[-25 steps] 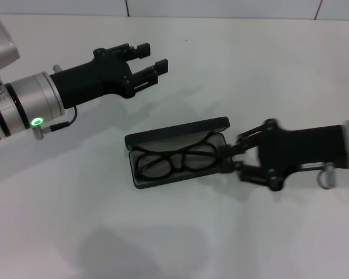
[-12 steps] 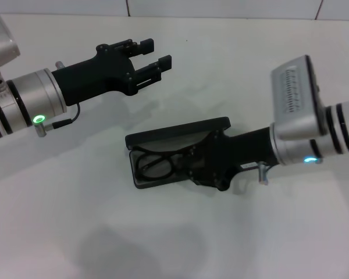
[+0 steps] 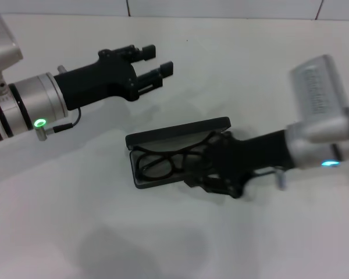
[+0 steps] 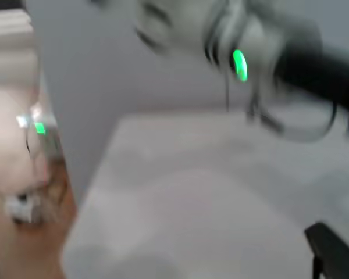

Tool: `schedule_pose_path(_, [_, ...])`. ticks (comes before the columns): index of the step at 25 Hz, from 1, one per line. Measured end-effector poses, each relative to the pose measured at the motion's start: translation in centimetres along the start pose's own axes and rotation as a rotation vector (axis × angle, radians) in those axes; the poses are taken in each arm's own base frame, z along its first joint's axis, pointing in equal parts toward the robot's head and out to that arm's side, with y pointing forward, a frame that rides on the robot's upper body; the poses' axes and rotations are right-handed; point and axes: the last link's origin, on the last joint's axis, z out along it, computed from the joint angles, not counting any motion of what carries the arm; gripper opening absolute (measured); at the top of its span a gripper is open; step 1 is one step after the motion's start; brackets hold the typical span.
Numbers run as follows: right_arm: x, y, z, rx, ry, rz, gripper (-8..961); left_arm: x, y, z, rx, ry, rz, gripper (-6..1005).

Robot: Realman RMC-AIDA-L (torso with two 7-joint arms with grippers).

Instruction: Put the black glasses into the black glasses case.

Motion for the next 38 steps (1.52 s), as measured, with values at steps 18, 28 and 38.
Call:
schedule_pose_path(18, [4.9, 3.8, -16.2, 0.453, -0.440, 0.082, 407, -1.7, 0.9, 2.6, -0.073, -0.220, 0.039, 560])
schedule_pose_path(28, [4.7, 3.0, -15.8, 0.457, -0.428, 0.073, 488, -3.6, 2.8, 3.1, -0.168, -0.322, 0.090, 560])
schedule_pose_path(38, [4.6, 2.7, -15.0, 0.432, -0.409, 0.070, 508, -3.9, 3.6, 2.4, -0.199, -0.275, 0.107, 575])
